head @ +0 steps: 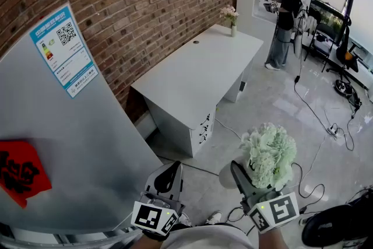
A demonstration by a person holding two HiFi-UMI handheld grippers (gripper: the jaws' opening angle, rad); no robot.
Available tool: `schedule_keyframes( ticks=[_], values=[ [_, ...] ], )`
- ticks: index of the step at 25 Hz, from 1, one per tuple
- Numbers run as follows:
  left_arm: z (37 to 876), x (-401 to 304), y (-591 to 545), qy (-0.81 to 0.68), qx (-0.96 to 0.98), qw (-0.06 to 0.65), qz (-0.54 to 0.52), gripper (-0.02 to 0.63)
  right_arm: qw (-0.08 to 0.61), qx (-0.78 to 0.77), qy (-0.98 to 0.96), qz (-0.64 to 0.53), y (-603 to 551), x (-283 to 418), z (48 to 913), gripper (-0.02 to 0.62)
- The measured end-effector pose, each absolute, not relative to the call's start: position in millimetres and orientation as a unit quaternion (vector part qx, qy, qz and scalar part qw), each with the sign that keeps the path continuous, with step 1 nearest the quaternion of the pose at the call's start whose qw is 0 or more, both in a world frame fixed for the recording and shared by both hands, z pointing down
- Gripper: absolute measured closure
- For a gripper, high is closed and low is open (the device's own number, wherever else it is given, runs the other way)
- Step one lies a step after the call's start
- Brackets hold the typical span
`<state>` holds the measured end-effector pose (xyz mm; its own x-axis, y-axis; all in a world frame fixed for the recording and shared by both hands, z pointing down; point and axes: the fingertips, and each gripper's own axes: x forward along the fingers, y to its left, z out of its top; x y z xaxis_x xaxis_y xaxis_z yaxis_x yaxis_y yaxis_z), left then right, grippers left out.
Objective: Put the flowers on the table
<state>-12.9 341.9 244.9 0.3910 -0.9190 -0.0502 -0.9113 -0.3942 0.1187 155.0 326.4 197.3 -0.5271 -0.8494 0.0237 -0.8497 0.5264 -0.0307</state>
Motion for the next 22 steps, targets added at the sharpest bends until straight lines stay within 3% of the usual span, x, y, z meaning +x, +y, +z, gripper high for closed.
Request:
schedule_keyframes(
  ticks=[22],
  values=[
    [250, 5, 341, -0.547, 0.835, 0.042, -0.05, 0.598, -0.011, 0.487, -0.873, 0.031, 328, 174, 199, 0.242]
  ],
)
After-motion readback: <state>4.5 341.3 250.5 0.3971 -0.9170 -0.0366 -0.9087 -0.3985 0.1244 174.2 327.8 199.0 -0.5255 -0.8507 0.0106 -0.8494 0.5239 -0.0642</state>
